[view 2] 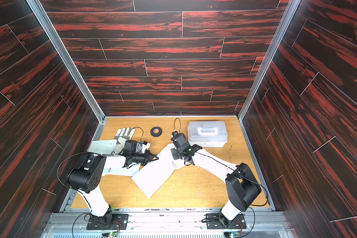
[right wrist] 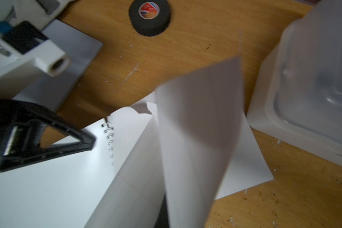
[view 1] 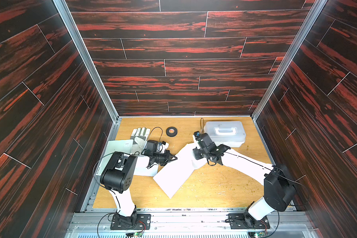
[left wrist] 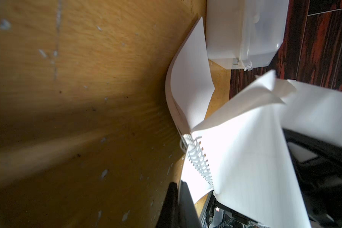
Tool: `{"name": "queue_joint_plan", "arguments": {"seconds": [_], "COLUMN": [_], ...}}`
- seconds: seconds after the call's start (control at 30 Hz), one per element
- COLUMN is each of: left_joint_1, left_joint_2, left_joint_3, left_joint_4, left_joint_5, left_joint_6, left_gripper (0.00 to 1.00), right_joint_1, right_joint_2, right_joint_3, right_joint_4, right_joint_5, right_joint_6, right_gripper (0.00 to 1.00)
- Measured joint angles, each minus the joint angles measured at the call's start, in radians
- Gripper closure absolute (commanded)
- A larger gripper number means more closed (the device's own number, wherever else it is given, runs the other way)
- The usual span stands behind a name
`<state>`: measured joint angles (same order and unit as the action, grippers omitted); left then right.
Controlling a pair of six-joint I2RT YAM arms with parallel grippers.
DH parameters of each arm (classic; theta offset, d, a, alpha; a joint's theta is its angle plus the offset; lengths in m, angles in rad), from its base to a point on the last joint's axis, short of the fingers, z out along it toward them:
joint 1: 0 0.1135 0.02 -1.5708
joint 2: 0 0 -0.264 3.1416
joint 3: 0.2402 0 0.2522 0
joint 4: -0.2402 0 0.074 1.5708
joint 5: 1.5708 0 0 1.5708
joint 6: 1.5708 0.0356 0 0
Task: Tear off pages from different notebooks
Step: Tear off the paper from the notebook.
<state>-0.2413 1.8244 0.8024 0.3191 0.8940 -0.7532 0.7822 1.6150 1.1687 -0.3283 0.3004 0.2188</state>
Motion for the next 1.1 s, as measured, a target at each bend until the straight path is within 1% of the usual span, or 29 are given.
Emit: {"name": "queue_joint_plan", "arguments": {"seconds": [0.1,0.27,0.3,0.37,0.5,0.67,0.83,0.87,0.9,0.93,0.97,1.0,1.03,1.07,1.1], "left_joint_1": [0.001,0.0,0.0,0.0,-0.002,-0.007,-0.011,-0.011,-0.011,-0.011,-0.012,-0.012,-0.012,-0.012,-0.012], "left_joint_2": [0.002,0.002,0.002,0.002,0.005,0.009,0.018,0.021,0.022,0.023,0.023,0.023,0.023,0.023,0.023], "left_joint_3": [-0.001,-0.002,-0.002,-0.002,-0.002,-0.002,-0.002,-0.002,-0.002,-0.002,-0.002,-0.002,-0.002,-0.002,-0.002], "left_joint_4": [-0.005,0.009,0.014,0.019,0.026,0.032,0.034,0.034,0.033,0.033,0.033,0.033,0.033,0.033,0.033], "left_joint_5": [-0.005,-0.013,-0.016,-0.024,-0.043,-0.051,-0.054,-0.054,-0.055,-0.056,-0.056,-0.056,-0.057,-0.057,-0.057], "left_joint_6": [-0.008,-0.025,-0.027,-0.031,-0.035,-0.038,-0.04,-0.04,-0.04,-0.041,-0.041,-0.041,-0.041,-0.041,-0.041], "left_gripper": [1.0,1.0,1.0,1.0,1.0,1.0,1.0,1.0,1.0,1.0,1.0,1.0,1.0,1.0,1.0], "right_joint_1": [0.05,0.065,0.064,0.062,0.062,0.062,0.064,0.065,0.067,0.07,0.072,0.075,0.077,0.079,0.08], "right_joint_2": [0.003,0.024,0.036,0.061,0.1,0.096,0.077,0.077,0.077,0.077,0.077,0.078,0.078,0.078,0.078], "right_joint_3": [0.005,0.018,0.022,0.031,0.037,0.031,-0.021,-0.03,-0.036,-0.042,-0.044,-0.045,-0.044,-0.044,-0.043], "right_joint_4": [0.022,0.049,0.051,0.051,0.05,0.089,0.149,0.157,0.16,0.162,0.161,0.161,0.163,0.163,0.161], "right_joint_5": [-0.033,-0.06,-0.061,-0.063,-0.09,-0.189,-0.294,-0.303,-0.307,-0.306,-0.305,-0.301,-0.292,-0.277,-0.262], "right_joint_6": [-0.018,0.0,0.003,0.006,0.011,0.018,0.024,0.024,0.023,0.018,0.012,0.013,0.007,0.001,0.002], "right_gripper": [0.99,0.72,0.68,0.64,0.61,0.48,0.44,0.46,0.51,0.61,0.75,0.86,0.96,1.0,1.0]}}
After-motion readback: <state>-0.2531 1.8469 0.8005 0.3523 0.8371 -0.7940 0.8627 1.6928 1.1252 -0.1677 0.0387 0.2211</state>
